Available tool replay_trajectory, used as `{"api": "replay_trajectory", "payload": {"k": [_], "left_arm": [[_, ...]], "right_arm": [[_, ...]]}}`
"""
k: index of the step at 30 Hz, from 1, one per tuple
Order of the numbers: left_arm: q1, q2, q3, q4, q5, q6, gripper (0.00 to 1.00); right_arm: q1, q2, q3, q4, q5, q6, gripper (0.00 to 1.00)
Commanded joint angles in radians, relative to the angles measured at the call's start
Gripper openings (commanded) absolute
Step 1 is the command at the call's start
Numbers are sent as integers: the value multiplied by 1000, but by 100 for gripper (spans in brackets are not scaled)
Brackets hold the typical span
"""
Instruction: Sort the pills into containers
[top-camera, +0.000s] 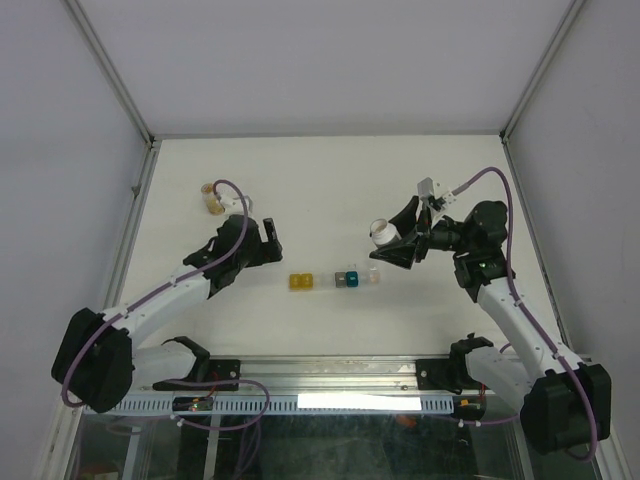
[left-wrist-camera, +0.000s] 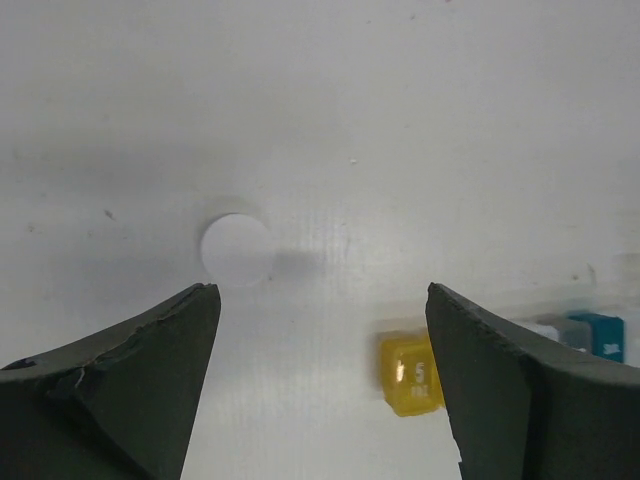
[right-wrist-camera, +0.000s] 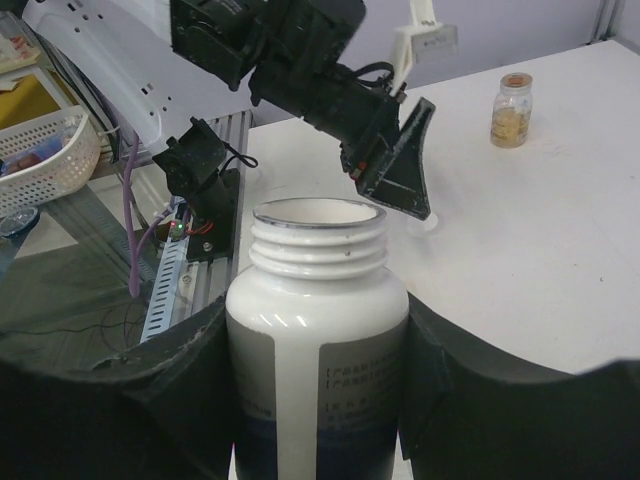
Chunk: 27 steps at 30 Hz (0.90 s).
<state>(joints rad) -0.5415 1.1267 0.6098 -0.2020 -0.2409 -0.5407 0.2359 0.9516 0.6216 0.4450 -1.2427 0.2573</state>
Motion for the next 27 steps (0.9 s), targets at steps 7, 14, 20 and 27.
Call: {"api": "replay_trajectory", "payload": {"k": [7,14,20,27], "left_arm": [[5,243,181,-184,-160,105,80],[5,378,236,-188,-166,142,71],[5,441,266,-199,-175,154,64],[6,449,263,-200,-158,154,54]], "right_arm": [[-12,-23,20,69,7,26,0],[-19,-21,18,70,11,29,0],[-23,-20,17,73,12,31,0],[-29,-21,16,75,12,37,0]]}}
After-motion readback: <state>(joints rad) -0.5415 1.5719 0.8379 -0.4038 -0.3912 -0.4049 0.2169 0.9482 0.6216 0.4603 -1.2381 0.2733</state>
